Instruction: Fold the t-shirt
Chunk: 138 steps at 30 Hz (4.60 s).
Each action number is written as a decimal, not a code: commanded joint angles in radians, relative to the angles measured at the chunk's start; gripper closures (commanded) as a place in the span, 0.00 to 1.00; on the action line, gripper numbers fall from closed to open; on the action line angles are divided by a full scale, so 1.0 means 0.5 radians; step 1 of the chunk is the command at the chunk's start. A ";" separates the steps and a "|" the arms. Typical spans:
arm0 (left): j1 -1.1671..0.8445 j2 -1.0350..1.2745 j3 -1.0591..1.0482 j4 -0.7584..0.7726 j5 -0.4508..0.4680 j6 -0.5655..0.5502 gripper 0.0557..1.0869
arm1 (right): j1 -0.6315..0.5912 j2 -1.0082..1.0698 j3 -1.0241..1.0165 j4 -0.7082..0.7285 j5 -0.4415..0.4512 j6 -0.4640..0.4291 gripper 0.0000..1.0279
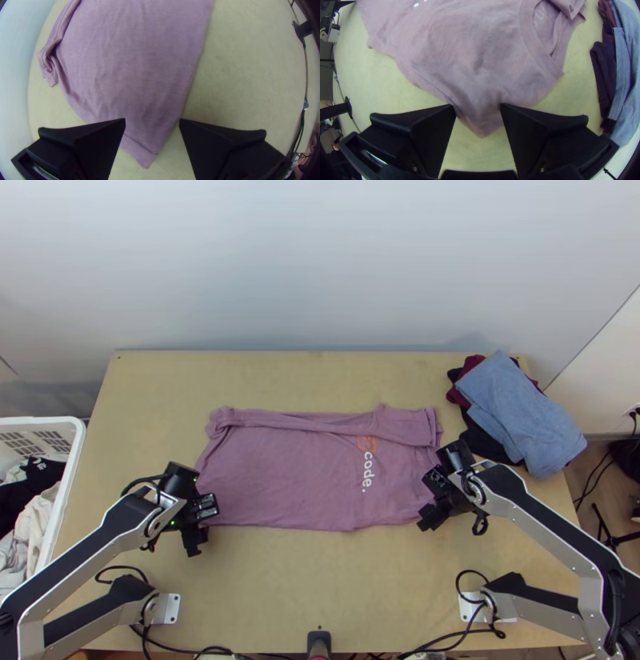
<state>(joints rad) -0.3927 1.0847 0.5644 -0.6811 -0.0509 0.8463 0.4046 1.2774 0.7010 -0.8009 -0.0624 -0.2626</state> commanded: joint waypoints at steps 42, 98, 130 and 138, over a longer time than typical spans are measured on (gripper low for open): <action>0.509 0.328 0.506 -0.144 0.473 0.148 0.96 | -0.079 0.016 0.169 -0.052 -0.007 -0.076 0.97; 0.709 1.445 1.384 0.292 0.488 -0.199 0.96 | -0.447 1.360 1.537 -0.098 -0.090 -0.199 0.97; 1.200 1.021 1.737 -0.098 0.329 -0.511 0.04 | -0.588 0.940 1.583 -0.224 -0.081 -0.048 0.04; 1.184 0.000 1.191 -0.080 0.234 -0.913 0.04 | -0.579 0.611 1.571 -0.162 -0.053 0.375 0.04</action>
<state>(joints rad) 0.1856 1.4216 1.3308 -0.7097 0.1078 0.5152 0.1150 1.6997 1.4971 -0.9085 -0.1017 -0.2043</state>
